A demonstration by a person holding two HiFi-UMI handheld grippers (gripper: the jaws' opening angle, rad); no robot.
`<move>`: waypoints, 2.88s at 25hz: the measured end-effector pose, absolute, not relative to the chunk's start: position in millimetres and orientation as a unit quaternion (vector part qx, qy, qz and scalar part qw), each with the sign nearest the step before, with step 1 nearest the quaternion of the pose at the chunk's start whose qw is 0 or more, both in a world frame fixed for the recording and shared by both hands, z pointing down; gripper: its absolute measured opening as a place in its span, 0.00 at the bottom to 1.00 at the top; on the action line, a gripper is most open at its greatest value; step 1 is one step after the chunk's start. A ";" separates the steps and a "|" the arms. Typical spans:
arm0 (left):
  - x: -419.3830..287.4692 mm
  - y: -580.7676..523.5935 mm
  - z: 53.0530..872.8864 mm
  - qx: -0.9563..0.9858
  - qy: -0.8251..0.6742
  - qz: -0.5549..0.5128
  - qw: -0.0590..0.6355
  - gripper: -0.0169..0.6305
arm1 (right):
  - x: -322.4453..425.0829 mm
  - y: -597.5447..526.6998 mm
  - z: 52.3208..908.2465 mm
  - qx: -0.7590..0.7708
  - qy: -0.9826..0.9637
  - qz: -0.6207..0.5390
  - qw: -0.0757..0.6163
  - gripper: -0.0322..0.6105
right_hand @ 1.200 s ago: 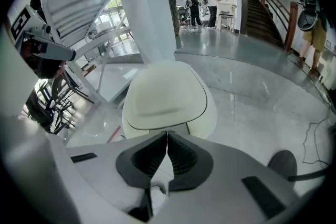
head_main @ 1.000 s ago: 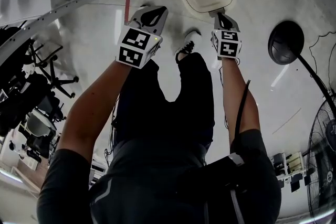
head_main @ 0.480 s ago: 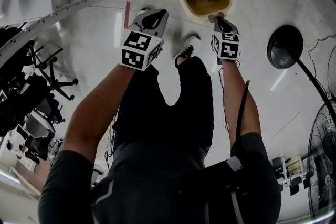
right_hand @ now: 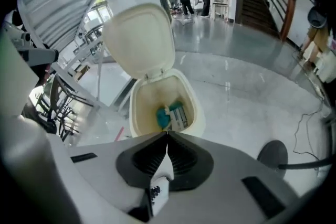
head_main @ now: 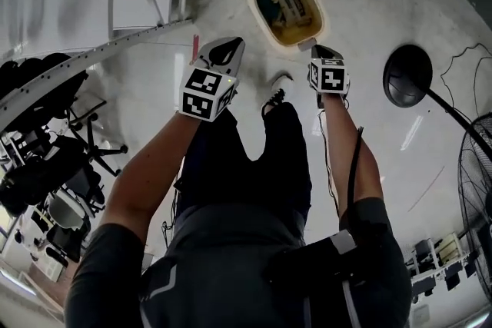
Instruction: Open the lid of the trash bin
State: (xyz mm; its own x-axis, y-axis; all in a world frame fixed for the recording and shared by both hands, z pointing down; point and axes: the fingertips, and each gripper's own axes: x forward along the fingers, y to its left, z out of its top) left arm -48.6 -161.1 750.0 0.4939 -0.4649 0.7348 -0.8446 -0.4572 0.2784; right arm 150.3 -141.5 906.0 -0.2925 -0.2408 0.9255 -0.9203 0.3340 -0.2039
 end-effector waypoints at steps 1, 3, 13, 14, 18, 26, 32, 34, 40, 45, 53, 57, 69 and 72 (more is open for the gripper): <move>-48.0 -163.8 734.3 0.808 -0.405 0.287 0.316 0.04 | 151.3 -145.5 885.6 0.429 -0.697 0.398 0.414 0.09; -48.3 -169.2 701.4 0.819 -0.402 0.269 0.309 0.04 | 149.1 -151.1 843.2 0.444 -0.704 0.393 0.390 0.09; -39.3 -198.9 543.4 0.874 -0.360 0.214 0.247 0.04 | 146.2 -167.4 655.8 0.504 -0.727 0.311 0.348 0.09; -36.1 -200.5 530.7 0.881 -0.351 0.214 0.236 0.04 | 146.4 -166.2 642.3 0.505 -0.730 0.298 0.352 0.09; -28.9 -203.5 481.0 0.899 -0.333 0.192 0.210 0.04 | 144.8 -163.7 589.3 0.515 -0.743 0.287 0.317 0.09; -14.0 -206.0 372.2 0.924 -0.316 0.156 0.151 0.04 | 179.2 -166.3 456.2 0.575 -0.750 0.196 0.261 0.09; -9.6 -206.5 295.2 0.939 -0.309 0.103 0.113 0.04 | 201.2 -163.5 350.8 0.605 -0.760 0.147 0.187 0.09; -6.7 -202.2 275.8 0.948 -0.282 0.099 0.109 0.04 | 203.7 -163.4 320.3 0.611 -0.764 0.129 0.163 0.09; -23.0 -205.1 207.5 0.956 -0.273 0.048 0.102 0.04 | 195.1 -156.7 228.0 0.604 -0.786 0.051 0.122 0.09; -28.2 -207.4 171.0 0.957 -0.278 0.032 0.076 0.04 | 184.6 -153.9 182.2 0.596 -0.796 0.021 0.099 0.09; -47.2 -211.1 136.0 0.943 -0.332 0.006 0.024 0.04 | 178.6 -152.8 121.6 0.597 -0.801 -0.008 0.043 0.09; -53.1 -207.3 124.8 0.933 -0.359 -0.007 0.018 0.04 | 182.7 -149.0 105.4 0.604 -0.797 -0.013 0.026 0.09; -85.5 -223.0 116.9 0.904 -0.427 0.002 0.000 0.04 | 199.4 -150.9 102.6 0.619 -0.784 -0.023 0.027 0.09; -88.2 -223.9 118.3 0.904 -0.428 -0.003 0.009 0.04 | 197.7 -152.6 105.0 0.620 -0.784 -0.022 0.033 0.09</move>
